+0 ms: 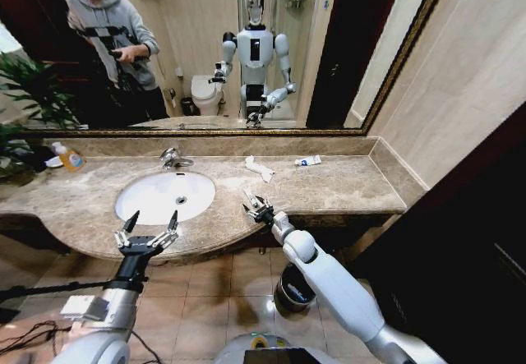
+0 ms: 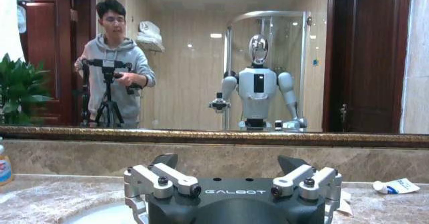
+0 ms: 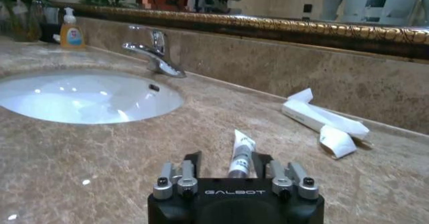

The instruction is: Pick up the trash from the sink and place it in the trash bin.

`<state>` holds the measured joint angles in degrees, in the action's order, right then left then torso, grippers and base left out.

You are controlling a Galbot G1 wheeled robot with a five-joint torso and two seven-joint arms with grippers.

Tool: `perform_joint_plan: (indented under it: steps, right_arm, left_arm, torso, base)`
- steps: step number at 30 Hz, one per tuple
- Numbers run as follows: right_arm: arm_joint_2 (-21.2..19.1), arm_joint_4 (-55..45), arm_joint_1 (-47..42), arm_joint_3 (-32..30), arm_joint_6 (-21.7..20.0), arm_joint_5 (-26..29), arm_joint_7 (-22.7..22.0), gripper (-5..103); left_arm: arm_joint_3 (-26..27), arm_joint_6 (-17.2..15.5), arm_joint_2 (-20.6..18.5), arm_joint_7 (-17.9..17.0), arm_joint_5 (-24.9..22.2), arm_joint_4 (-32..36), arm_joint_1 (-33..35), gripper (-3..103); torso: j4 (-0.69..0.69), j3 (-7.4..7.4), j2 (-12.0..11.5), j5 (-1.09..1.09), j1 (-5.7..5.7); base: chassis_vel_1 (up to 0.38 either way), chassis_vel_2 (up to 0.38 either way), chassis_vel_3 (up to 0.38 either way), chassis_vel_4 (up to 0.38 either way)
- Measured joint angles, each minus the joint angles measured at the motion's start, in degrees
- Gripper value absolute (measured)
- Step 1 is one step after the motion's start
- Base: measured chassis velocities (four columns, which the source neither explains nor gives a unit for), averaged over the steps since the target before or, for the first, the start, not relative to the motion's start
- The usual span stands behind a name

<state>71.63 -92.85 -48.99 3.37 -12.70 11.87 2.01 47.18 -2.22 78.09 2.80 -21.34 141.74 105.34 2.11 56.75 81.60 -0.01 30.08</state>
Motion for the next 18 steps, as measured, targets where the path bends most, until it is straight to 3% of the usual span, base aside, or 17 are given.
perform_joint_plan:
  steps: [4,6,8,17,18]
  right_arm:
    - [-0.1,0.5,-0.2,-0.5,0.0,-0.1,0.0,30]
    - [-0.1,0.5,-0.2,-0.5,0.0,-0.1,0.0,30]
    - [-0.4,0.7,-0.3,-0.8,0.2,-0.1,0.0,20]
    - [-1.1,0.4,-0.4,-1.2,0.4,0.1,0.1,8]
    - [-1.2,0.1,-0.5,-1.2,0.4,0.3,0.1,2]
  left_arm:
    - [0.0,0.0,0.0,0.0,0.0,0.0,0.0,100]
    - [0.0,0.0,0.0,0.0,0.0,0.0,0.0,100]
    - [0.0,0.0,0.0,0.0,0.0,0.0,0.0,100]
    - [0.0,0.0,0.0,0.0,0.0,0.0,0.0,100]
    - [0.0,0.0,0.0,0.0,0.0,0.0,0.0,100]
  torso:
    - [0.00,0.00,0.0,0.01,0.00]
    - [0.00,0.00,0.0,0.01,0.00]
    - [0.00,0.00,0.0,0.01,0.00]
    - [0.00,-0.01,0.0,0.01,0.00]
    - [0.00,-0.01,0.0,0.01,0.00]
  base:
    - [0.000,0.000,0.000,0.000]
    - [0.000,0.000,0.000,0.000]
    - [0.000,0.000,0.000,0.000]
    - [0.000,0.000,0.000,0.000]
    - [0.000,0.000,0.000,0.000]
